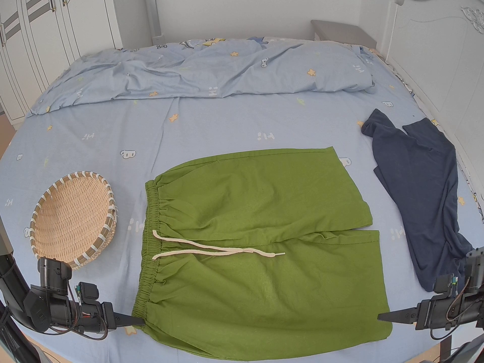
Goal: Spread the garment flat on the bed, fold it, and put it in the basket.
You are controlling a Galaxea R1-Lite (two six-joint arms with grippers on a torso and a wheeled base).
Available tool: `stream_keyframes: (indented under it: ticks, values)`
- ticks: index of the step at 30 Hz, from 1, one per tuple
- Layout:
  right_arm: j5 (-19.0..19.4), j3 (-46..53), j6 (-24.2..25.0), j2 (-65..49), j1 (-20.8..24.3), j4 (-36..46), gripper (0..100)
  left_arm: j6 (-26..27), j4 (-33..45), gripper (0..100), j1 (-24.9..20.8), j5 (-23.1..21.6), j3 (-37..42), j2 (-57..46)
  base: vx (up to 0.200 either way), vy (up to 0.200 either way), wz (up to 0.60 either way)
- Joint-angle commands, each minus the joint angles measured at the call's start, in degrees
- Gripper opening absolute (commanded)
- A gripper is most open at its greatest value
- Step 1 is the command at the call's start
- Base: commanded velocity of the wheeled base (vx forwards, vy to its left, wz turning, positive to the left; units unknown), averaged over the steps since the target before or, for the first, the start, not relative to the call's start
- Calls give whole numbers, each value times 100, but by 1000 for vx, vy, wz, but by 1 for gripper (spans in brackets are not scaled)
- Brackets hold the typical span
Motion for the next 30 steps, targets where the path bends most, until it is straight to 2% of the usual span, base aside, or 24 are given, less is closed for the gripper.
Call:
stream_keyframes:
  ticks: [1,8,14,17,30]
  values:
    - [184,101,-587,1689,-50,-262,100,23,-255,0,249,4,199,-56,0,0,0]
    - [430,101,-649,1830,-59,-245,100,31,-510,0,249,4,252,41,0,0,0]
    - [430,101,-702,2049,-24,-298,100,23,-510,0,240,4,261,41,0,0,0]
    - [439,101,-1071,2269,-68,-298,100,23,-510,0,240,4,261,49,0,0,0]
    - [456,-48,-1097,2559,47,-254,100,23,-510,0,196,4,261,49,0,0,0]
